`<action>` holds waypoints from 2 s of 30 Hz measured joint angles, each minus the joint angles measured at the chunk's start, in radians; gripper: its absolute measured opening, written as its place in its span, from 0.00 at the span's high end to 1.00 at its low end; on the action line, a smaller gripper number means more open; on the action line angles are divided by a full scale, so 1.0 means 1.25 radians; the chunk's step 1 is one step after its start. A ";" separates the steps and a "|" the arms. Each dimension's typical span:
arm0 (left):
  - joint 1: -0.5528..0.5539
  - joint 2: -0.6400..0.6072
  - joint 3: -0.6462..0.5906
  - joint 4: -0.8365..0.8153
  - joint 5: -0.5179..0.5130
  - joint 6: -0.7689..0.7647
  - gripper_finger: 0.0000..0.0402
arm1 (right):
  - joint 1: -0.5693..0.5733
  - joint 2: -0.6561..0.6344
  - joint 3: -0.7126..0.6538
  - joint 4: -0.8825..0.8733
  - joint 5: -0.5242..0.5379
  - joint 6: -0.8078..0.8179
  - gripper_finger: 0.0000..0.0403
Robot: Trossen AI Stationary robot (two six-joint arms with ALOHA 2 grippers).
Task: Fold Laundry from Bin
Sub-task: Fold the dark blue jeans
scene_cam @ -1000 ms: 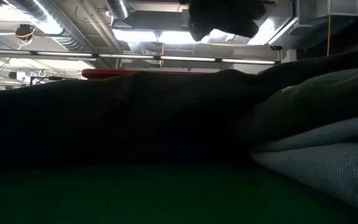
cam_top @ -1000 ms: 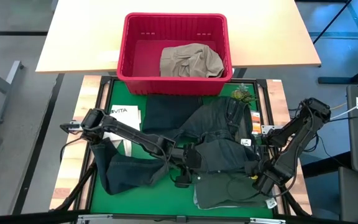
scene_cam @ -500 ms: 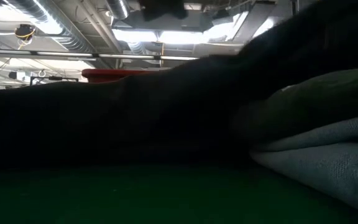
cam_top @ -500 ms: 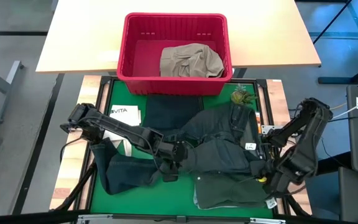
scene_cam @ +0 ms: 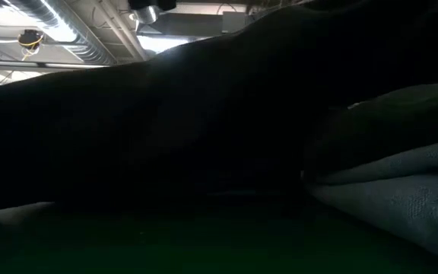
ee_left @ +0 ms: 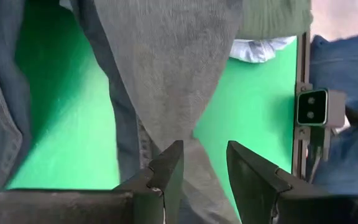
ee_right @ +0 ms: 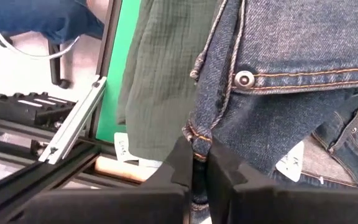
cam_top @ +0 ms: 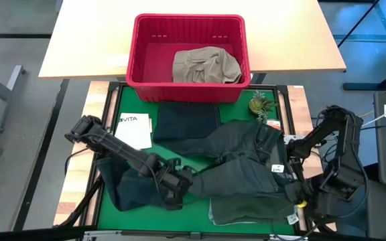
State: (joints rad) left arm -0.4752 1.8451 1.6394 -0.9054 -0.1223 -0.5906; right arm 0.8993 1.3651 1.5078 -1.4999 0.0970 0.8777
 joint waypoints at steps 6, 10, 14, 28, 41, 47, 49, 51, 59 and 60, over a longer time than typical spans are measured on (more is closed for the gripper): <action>-0.078 0.048 0.000 0.001 -0.026 -0.113 0.71 | -0.001 0.000 0.000 0.000 0.006 0.004 0.93; -0.123 0.090 0.000 0.002 -0.026 -0.134 0.71 | -0.002 0.000 0.000 0.000 0.006 0.004 0.94; -0.142 0.126 0.000 0.000 -0.042 -0.173 0.70 | -0.002 0.000 0.000 0.001 0.006 0.004 0.94; -0.068 0.129 0.000 -0.071 0.126 -0.226 0.54 | -0.002 0.000 0.000 0.003 -0.001 0.006 0.94; 0.017 0.000 0.000 -0.343 0.142 -0.060 0.60 | -0.002 0.001 0.000 0.005 -0.001 0.006 0.94; 0.067 -0.049 0.000 -0.478 0.137 -0.067 0.60 | -0.002 0.001 0.000 0.005 -0.001 0.006 0.94; 0.079 -0.051 0.000 -0.478 0.154 -0.047 0.60 | -0.002 0.001 0.000 0.007 0.000 0.006 0.94; 0.087 -0.051 0.000 -0.478 0.165 -0.020 0.60 | -0.002 0.001 0.000 0.007 0.004 0.006 0.94; 0.077 -0.052 -0.093 -0.379 0.233 0.041 0.61 | -0.002 0.006 -0.001 0.008 0.006 0.006 0.94; 0.072 -0.052 -0.112 -0.356 0.244 0.041 0.61 | -0.002 0.008 -0.001 0.008 0.006 0.006 0.94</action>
State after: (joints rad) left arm -0.3848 1.7802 1.4989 -1.3505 0.1828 -0.5392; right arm 0.8970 1.3757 1.5066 -1.4899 0.1043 0.8852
